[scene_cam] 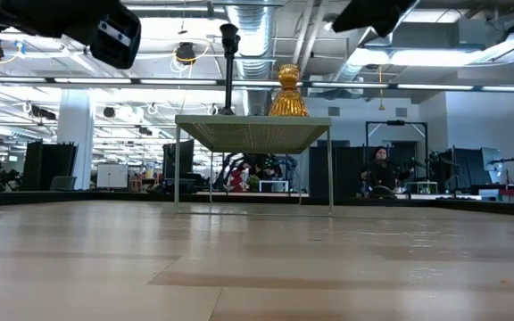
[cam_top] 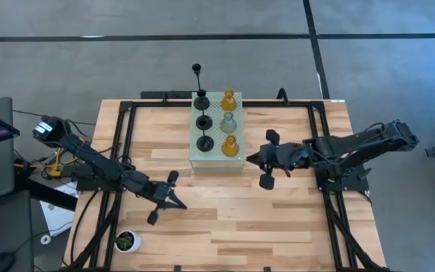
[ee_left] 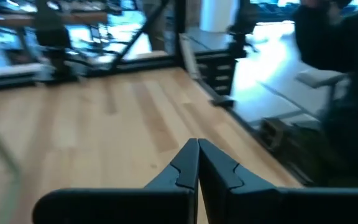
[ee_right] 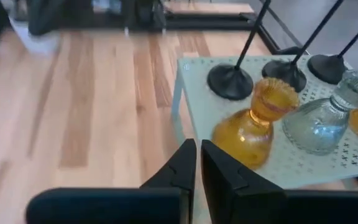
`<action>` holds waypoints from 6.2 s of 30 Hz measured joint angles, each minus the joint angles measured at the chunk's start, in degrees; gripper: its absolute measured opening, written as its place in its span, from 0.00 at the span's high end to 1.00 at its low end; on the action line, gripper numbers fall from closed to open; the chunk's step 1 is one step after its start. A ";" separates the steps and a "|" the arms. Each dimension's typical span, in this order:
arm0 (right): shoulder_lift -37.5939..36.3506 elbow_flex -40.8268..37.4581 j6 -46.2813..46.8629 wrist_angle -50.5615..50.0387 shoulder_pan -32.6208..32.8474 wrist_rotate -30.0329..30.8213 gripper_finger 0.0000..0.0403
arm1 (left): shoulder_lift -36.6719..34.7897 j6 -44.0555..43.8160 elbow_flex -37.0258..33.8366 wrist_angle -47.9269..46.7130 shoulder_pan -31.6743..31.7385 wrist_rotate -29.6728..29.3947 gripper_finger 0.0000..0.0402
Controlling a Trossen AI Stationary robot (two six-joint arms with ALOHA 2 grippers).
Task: Pick & Place candle stick holders
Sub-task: Return to Home Position
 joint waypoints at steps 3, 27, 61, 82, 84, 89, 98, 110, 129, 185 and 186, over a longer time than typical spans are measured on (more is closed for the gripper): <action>-0.29 -0.03 -3.74 -1.14 -1.27 -0.83 0.99 | -1.00 0.85 0.00 0.15 0.78 -4.58 0.98; -16.40 -14.65 -12.57 9.00 -21.61 -21.58 1.00 | -12.97 6.23 -0.02 -6.61 33.26 12.78 0.98; -49.22 -34.83 -3.46 20.95 -22.62 -14.83 1.00 | -16.01 4.52 -0.04 -10.37 35.45 13.90 0.98; -65.90 -43.82 -2.18 21.38 -22.62 -10.55 1.00 | -15.99 5.29 -0.04 -10.33 35.45 12.16 0.98; -67.23 -44.32 -1.59 21.24 -22.62 -10.55 1.00 | -15.99 5.48 -0.04 -10.33 35.45 12.12 0.98; -67.79 -44.41 -1.00 19.76 -22.56 -10.55 1.00 | -15.97 5.57 -0.04 -10.33 35.45 12.12 0.98; -67.79 -44.87 -0.67 16.11 -22.55 -10.56 1.00 | -15.97 5.59 -0.04 -10.31 35.45 12.12 0.98; -67.81 -55.55 -1.53 26.83 -22.55 -14.39 1.00 | -15.97 5.61 -0.04 -10.31 35.45 11.86 0.98; -67.81 -57.51 -4.26 25.11 -17.80 -21.38 1.00 | -15.99 5.61 -0.04 -10.31 35.45 11.88 0.98; -67.81 -57.61 -4.69 25.13 -17.76 -21.15 1.00 | -53.90 2.16 -12.32 -23.82 35.45 13.67 0.98; -67.81 -57.61 -4.69 25.13 -17.76 -21.15 1.00 | -53.43 2.16 -12.50 -23.58 35.45 13.67 0.98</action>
